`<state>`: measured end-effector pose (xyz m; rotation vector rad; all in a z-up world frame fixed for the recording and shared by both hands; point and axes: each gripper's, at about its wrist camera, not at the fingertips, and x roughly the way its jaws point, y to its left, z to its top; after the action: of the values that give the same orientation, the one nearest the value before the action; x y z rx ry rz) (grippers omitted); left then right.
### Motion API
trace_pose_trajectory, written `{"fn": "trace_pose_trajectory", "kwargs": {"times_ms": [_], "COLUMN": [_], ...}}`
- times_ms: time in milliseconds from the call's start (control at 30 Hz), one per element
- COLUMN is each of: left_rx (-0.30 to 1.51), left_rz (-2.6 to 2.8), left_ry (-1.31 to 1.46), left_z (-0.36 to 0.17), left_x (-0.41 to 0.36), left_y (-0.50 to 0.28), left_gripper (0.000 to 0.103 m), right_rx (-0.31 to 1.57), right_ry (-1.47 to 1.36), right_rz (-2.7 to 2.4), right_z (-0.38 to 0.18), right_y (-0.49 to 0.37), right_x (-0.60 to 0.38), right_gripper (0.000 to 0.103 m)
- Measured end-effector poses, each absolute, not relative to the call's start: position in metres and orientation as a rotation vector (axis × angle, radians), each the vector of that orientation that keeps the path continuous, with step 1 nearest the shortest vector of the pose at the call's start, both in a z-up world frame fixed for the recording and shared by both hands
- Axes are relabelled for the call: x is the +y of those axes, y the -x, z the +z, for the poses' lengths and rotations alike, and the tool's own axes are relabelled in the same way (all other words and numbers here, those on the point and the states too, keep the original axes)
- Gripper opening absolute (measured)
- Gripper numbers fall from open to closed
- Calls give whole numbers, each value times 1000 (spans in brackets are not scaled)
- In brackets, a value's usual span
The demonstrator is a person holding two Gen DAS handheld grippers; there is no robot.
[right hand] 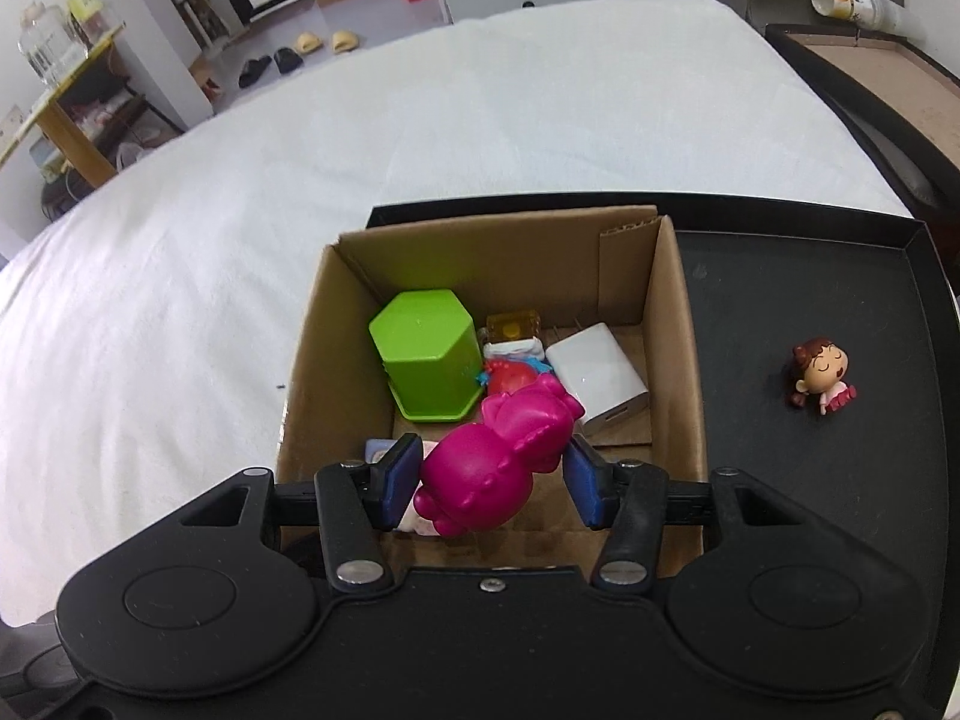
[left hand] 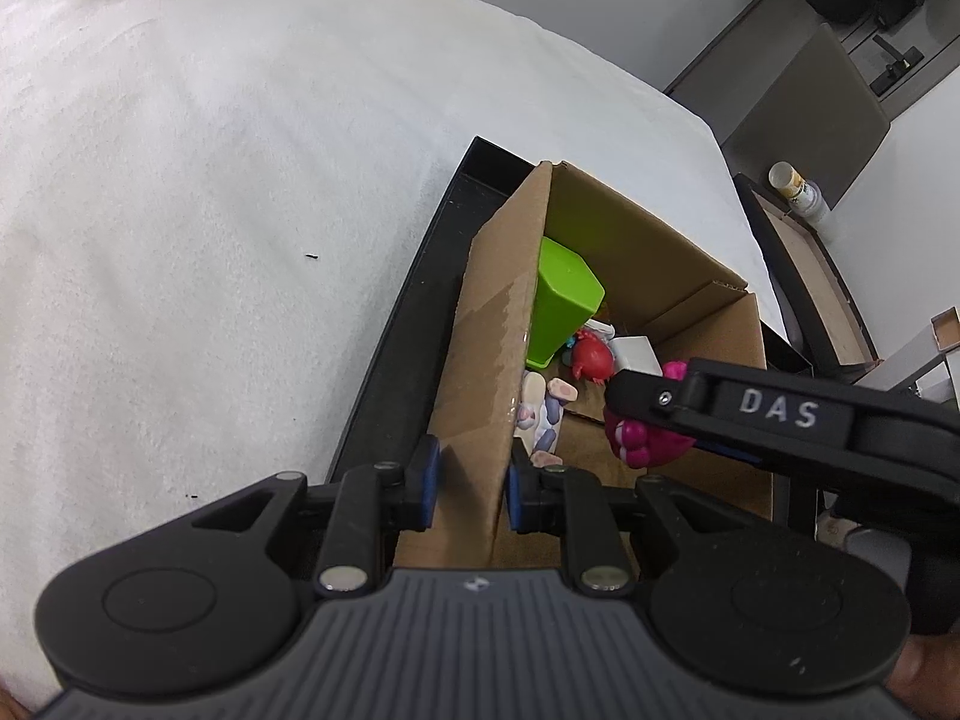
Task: Organize rigid objects
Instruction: 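Carry the pink toy into the box and open the right gripper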
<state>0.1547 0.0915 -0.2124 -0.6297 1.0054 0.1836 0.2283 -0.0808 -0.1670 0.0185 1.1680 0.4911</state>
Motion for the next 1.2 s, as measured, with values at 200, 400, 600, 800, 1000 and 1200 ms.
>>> {"fn": "trace_pose_trajectory", "kwargs": {"times_ms": [200, 400, 600, 800, 1000, 1200], "left_rx": [1006, 1004, 1003, 1003, 988, 986], "left_rz": [184, 179, 183, 188, 191, 200], "left_ry": [630, 646, 652, 649, 645, 626], "left_z": [-212, -214, -215, -214, -211, -210], "left_x": [92, 94, 95, 95, 95, 93], "left_y": [-155, -156, -155, -156, -155, -153], "left_gripper": [20, 21, 21, 21, 21, 21], "right_rx": [1205, 1244, 1237, 1219, 1191, 1147], "right_ry": [66, 150, 142, 12, -29, -66], "right_rz": [488, 490, 504, 527, 551, 570], "right_z": [-171, -181, -178, -165, -152, -138], "right_y": [-234, -237, -238, -237, -230, -227], "right_x": [-74, -64, -65, -86, -102, -119], "right_gripper": [51, 53, 54, 54, 54, 65]}}
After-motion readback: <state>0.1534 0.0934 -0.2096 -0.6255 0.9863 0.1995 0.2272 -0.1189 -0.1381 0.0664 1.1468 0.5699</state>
